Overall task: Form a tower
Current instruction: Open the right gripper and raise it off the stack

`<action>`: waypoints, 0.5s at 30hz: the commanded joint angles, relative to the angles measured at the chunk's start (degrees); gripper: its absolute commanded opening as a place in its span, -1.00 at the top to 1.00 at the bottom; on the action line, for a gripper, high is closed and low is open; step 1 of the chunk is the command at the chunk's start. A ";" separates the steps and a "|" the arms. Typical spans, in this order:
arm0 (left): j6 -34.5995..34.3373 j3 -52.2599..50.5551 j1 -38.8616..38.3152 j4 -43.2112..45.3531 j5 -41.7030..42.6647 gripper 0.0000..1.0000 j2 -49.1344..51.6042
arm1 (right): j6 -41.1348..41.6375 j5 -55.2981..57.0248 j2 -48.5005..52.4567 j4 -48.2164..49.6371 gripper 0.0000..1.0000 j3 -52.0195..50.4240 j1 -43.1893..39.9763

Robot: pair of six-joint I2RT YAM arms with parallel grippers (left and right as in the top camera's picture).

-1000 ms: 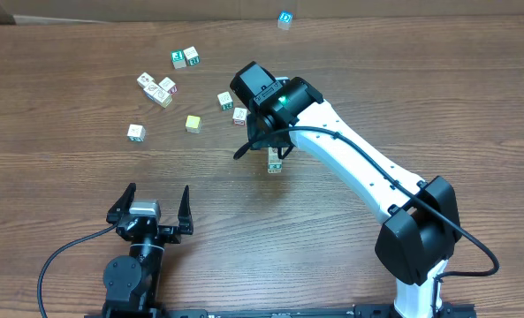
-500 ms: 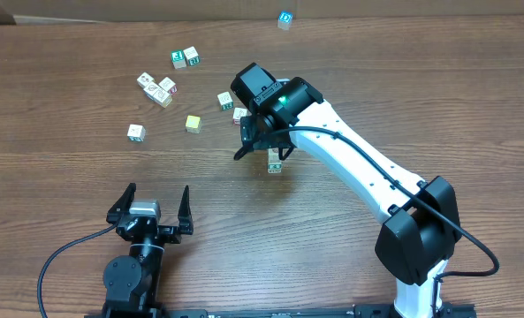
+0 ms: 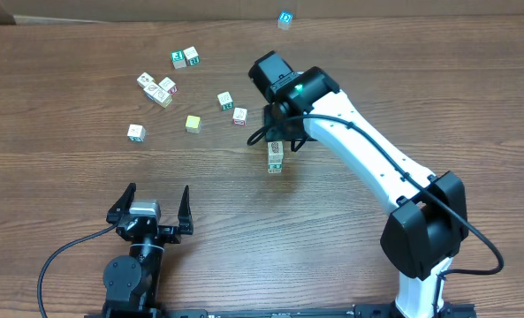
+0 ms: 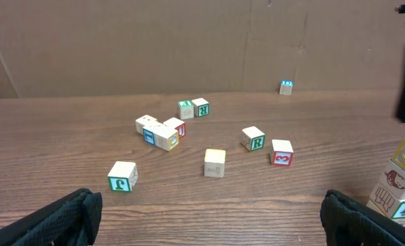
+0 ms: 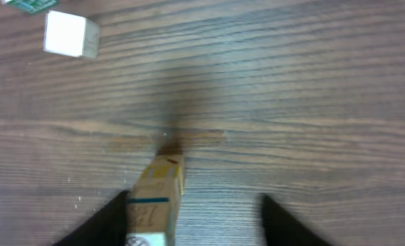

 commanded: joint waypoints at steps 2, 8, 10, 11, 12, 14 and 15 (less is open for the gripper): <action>0.92 -0.20 0.39 0.13 0.44 -0.99 -0.59 | 0.35 -0.28 -5.29 -0.96 0.45 1.25 -1.73; 0.92 -0.20 0.39 0.13 0.46 -0.99 -0.59 | 0.35 -1.84 -7.10 -7.82 0.93 0.55 -2.08; 0.90 -0.20 0.39 0.13 0.46 -0.99 -0.59 | 0.37 -3.06 -7.13 -9.62 0.92 -1.11 -2.05; 0.90 -0.20 0.39 0.13 0.46 -0.99 -0.59 | 0.48 -3.69 -7.13 -10.67 0.93 -1.73 -1.90; 0.92 -0.20 0.39 0.13 0.46 -0.99 -0.59 | 0.59 -4.07 -7.13 -11.37 0.93 -2.12 -1.81; 0.92 -0.20 0.39 0.15 0.46 -0.99 -0.59 | 0.57 -4.96 -7.13 -13.44 0.93 -2.27 -1.33; 0.92 -0.20 0.39 0.13 0.46 -0.99 -0.59 | 0.57 -5.35 -7.15 -14.25 0.92 -2.27 -1.07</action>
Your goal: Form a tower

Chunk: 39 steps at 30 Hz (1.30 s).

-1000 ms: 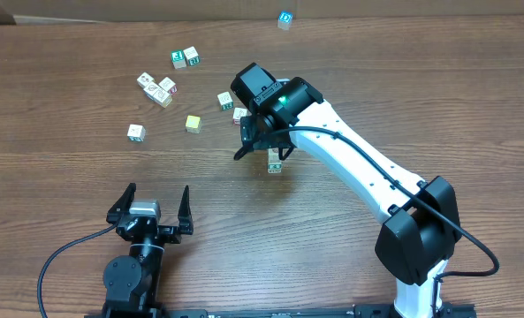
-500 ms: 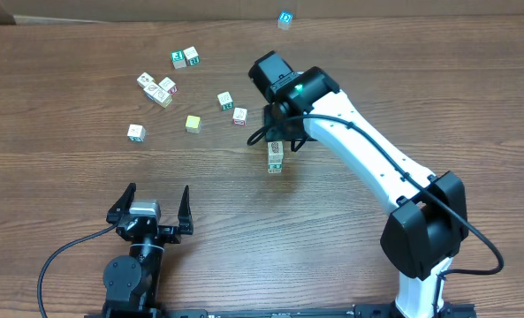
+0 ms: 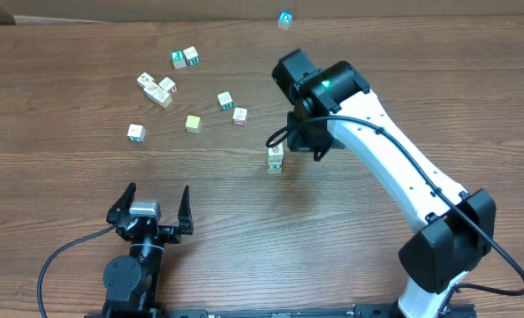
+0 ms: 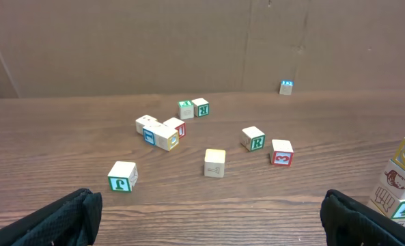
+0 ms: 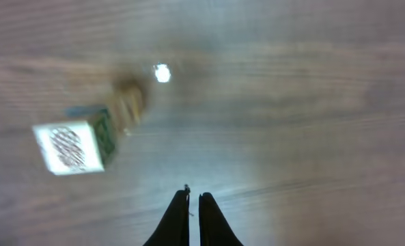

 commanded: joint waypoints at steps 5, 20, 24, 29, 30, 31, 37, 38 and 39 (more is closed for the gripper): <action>0.92 -0.20 0.39 0.13 0.46 -0.99 -0.59 | 0.28 -3.04 -3.34 -3.06 0.92 -0.96 2.49; 0.90 -0.20 0.39 0.13 0.46 -0.99 -0.59 | 4.61 -1.36 -23.67 7.58 0.93 -17.49 7.56; 0.92 -0.20 0.39 0.15 0.46 -0.99 -0.59 | 5.14 -1.53 -26.18 16.79 0.93 -27.74 7.56; 0.92 -0.20 0.39 0.13 0.46 -0.99 -0.61 | 5.11 -3.13 -23.93 26.93 0.93 -33.83 7.58; 0.92 -0.20 0.39 0.13 0.46 -0.99 -0.61 | 5.14 -3.61 -23.17 28.70 0.93 -34.45 7.58; 0.92 -0.20 0.39 0.13 0.46 -0.99 -0.61 | 5.14 -3.98 -22.45 29.88 0.93 -34.77 7.58; 0.92 -0.20 0.39 0.13 0.46 -0.99 -0.59 | 5.38 -4.76 -18.93 31.93 0.93 -34.82 7.58; 0.92 -0.20 0.39 0.13 0.46 -0.99 -0.61 | 5.38 -4.74 -18.43 31.91 0.93 -34.84 7.58; 0.92 -0.20 0.39 0.15 0.46 -0.99 -0.59 | 5.38 -4.74 -18.14 31.85 0.92 -34.86 7.58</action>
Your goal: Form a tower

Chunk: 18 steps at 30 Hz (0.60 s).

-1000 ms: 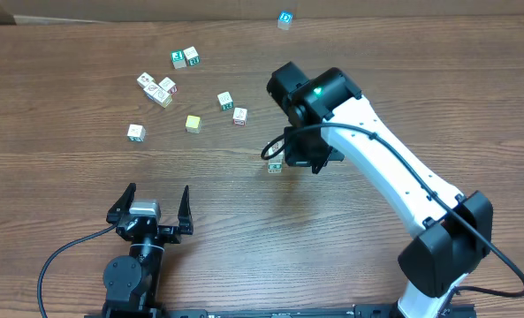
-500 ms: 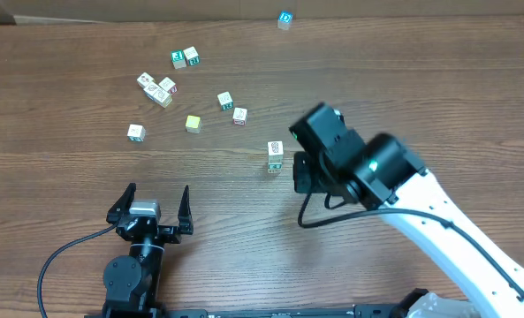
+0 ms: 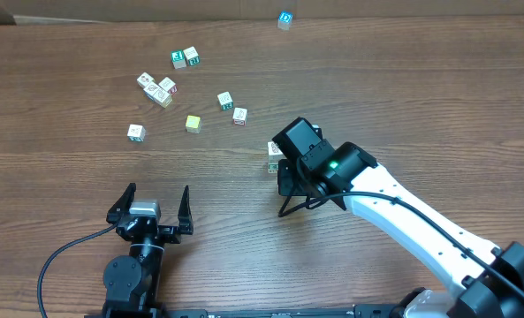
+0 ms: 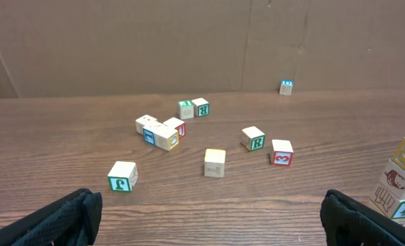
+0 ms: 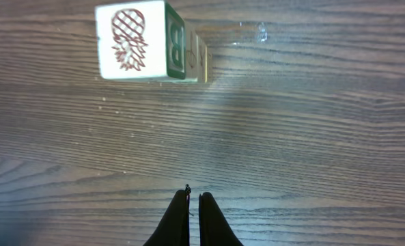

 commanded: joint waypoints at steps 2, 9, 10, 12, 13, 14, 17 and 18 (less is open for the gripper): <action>0.92 -0.20 0.39 0.13 0.46 -0.99 -0.59 | 0.59 0.00 1.38 0.63 0.92 -0.94 -0.20; 0.92 -0.20 0.39 0.13 0.46 -0.99 -0.59 | 2.08 0.15 1.40 1.97 0.92 -2.47 -0.20; 0.92 -0.20 0.39 0.15 0.44 -0.99 -0.59 | 2.10 0.13 1.40 2.01 0.92 -2.47 -0.20; 0.92 -0.20 0.39 0.13 0.46 -0.99 -0.59 | 2.08 -0.04 1.40 2.03 0.92 -2.47 -0.20; 0.92 -0.20 0.39 0.13 0.46 -0.99 -0.59 | 2.08 -0.04 1.40 2.03 0.93 -2.47 -0.20; 0.92 -0.20 0.39 0.13 0.46 -0.99 -0.59 | 2.10 -0.04 1.40 2.08 0.92 -2.47 -0.22; 0.92 -0.20 0.39 0.13 0.46 -0.99 -0.59 | 1.42 -0.07 1.40 1.36 0.93 -2.47 -0.20; 0.92 -0.20 0.39 0.13 0.44 -0.99 -0.61 | 0.63 -0.11 1.40 1.46 0.93 -2.47 -0.20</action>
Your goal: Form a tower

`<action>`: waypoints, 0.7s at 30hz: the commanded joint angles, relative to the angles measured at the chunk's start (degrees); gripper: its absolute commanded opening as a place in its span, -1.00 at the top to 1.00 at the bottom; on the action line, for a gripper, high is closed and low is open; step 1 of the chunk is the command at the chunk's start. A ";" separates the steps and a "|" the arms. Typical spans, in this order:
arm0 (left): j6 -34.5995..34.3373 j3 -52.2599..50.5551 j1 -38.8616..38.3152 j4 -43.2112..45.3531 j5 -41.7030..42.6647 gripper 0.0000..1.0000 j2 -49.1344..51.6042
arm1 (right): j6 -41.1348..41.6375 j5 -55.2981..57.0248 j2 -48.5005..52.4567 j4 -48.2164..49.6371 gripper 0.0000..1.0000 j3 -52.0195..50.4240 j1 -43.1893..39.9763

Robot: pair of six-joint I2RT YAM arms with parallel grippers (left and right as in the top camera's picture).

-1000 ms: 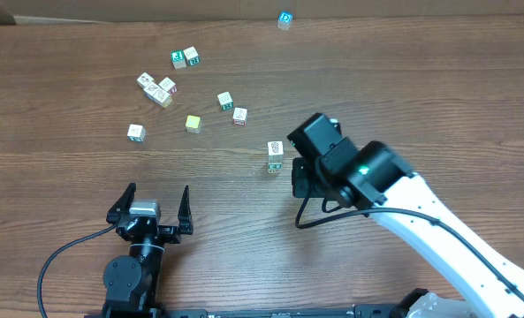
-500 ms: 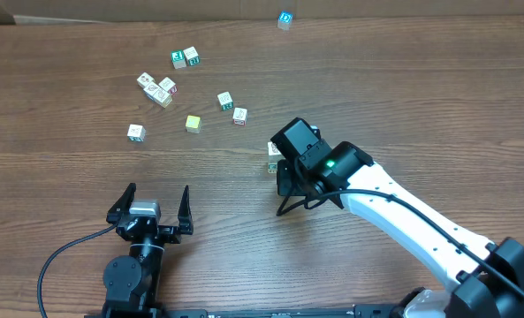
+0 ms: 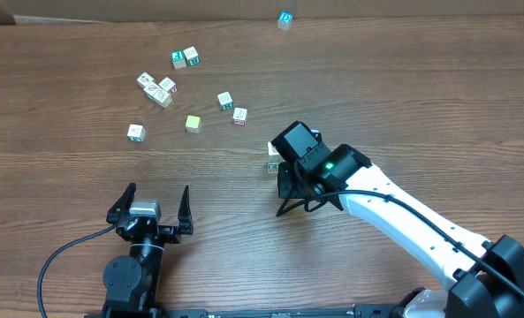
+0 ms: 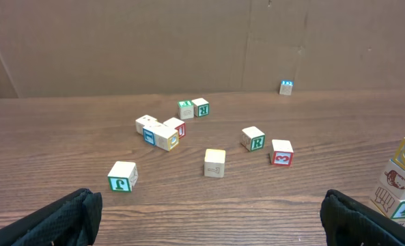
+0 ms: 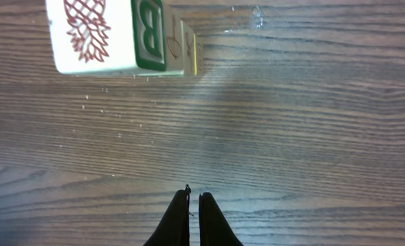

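Observation:
A tower of stacked letter blocks [image 3: 274, 157] stands mid-table; the left wrist view shows the tower [image 4: 400, 180] as three blocks at the right edge, the right wrist view its pineapple-faced top block [image 5: 103, 35]. My right gripper [image 3: 281, 211] is shut on nothing, just in front of the tower, its fingers [image 5: 194, 217] pressed together over bare wood. My left gripper [image 3: 152, 205] rests open near the front edge, holding nothing.
Several loose blocks lie scattered at the back left, among them a yellow one [image 3: 193, 123], a red-edged one [image 3: 239, 115] and a green-lettered one [image 3: 136, 132]. A lone blue block [image 3: 284, 18] sits at the far edge by the cardboard wall [image 4: 202, 41].
My right arm shifted slightly; in its wrist view the tower top has slid a little up and to the left. The gripper stays shut and the left arm is still.
My right gripper stood open at the tower with its fingers around the top block. Half a second later it was shut and clear of the stack, to its right. Later it sat in front of the tower near the table, where it remains. The tower has stayed standing.

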 commanded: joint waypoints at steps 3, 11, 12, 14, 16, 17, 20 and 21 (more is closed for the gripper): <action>0.92 -0.20 0.39 0.13 0.46 -0.99 -0.59 | -1.92 -0.59 0.26 0.50 0.93 -0.52 -0.22; 0.92 -0.20 0.39 0.13 0.46 -0.99 -0.61 | -3.06 -0.70 0.26 0.52 0.93 -0.55 -0.22; 0.92 -0.20 0.39 0.13 0.46 -0.99 -0.61 | -3.02 -0.70 0.26 0.50 0.93 -0.57 -0.22; 0.92 -0.20 0.39 0.13 0.46 -0.99 -0.59 | -2.99 -0.70 0.26 0.59 0.93 -0.57 -0.22; 0.92 -0.20 0.39 0.13 0.46 -0.99 -0.59 | -2.99 -0.81 0.26 1.27 0.93 -0.57 -0.17; 0.92 -0.20 0.39 0.13 0.46 -0.99 -0.59 | -2.99 -1.36 0.26 1.81 0.93 -0.57 -0.04; 0.90 -0.20 0.39 0.13 0.46 -0.99 -0.61 | -3.02 -3.30 0.26 2.84 0.93 -0.57 0.00; 0.92 -0.20 0.39 0.13 0.46 -0.99 -0.59 | -3.04 -3.15 0.26 2.82 0.93 -0.57 0.00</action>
